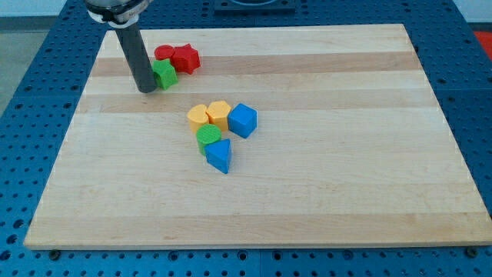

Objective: Push the green circle into the blue cube

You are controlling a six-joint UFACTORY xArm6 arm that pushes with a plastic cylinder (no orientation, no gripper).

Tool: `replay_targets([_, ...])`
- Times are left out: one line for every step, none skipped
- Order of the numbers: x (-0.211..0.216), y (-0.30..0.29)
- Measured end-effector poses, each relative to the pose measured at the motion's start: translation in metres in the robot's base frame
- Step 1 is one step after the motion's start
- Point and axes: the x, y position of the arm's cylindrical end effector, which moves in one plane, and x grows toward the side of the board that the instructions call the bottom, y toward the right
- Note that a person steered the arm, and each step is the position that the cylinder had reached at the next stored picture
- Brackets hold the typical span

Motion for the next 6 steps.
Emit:
replay_targets([0.027,-0.007])
replay_targets([0.098,-0.022])
replay_targets([0.150,0.002])
replay_targets([0.157,0.057])
replay_targets([0.145,0.101])
replay_targets([0.129,0.126])
